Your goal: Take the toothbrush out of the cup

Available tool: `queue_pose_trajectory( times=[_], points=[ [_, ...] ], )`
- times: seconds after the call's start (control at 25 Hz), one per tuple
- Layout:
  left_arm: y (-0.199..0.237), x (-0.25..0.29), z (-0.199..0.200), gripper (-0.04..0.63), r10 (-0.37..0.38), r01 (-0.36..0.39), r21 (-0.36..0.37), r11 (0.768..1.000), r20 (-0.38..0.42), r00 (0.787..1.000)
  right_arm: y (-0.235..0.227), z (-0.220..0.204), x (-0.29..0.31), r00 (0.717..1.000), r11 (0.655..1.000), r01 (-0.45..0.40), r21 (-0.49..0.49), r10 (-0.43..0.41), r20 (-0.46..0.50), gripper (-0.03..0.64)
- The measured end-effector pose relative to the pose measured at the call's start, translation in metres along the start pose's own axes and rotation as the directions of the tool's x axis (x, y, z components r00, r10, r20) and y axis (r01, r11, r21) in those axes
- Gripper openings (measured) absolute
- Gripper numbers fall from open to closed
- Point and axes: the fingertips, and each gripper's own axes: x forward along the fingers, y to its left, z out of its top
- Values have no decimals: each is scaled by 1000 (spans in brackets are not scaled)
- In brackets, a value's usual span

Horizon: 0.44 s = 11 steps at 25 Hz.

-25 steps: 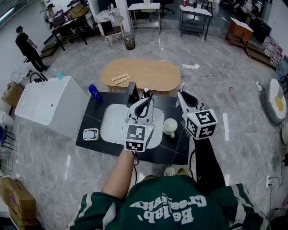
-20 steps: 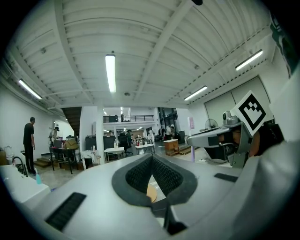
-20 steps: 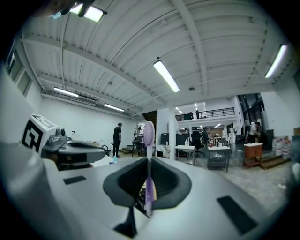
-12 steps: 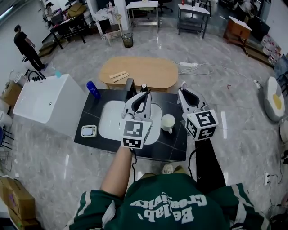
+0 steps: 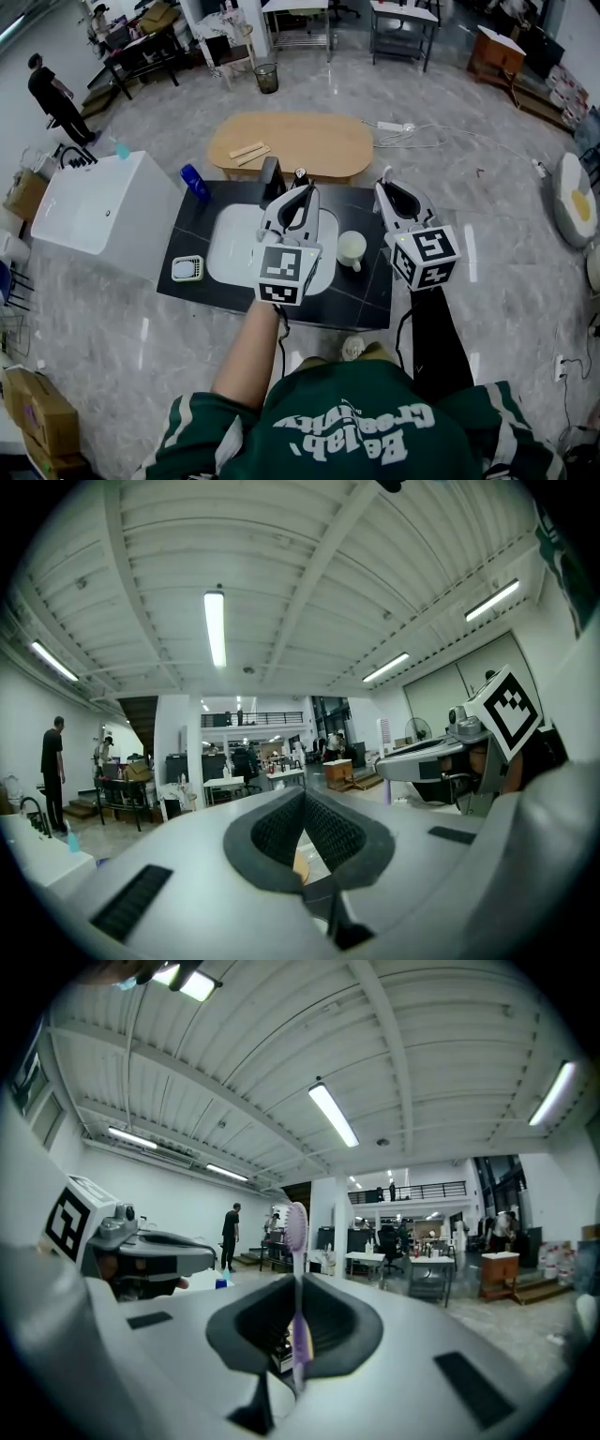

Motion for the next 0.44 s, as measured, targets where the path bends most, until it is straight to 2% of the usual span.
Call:
queue_pose_trajectory(
  times=[0.44],
  points=[
    [10, 2, -1, 0, 29, -29, -10, 1000, 2, 1000, -3, -5, 4, 1000, 1000, 1, 8, 0, -8, 28]
  ],
)
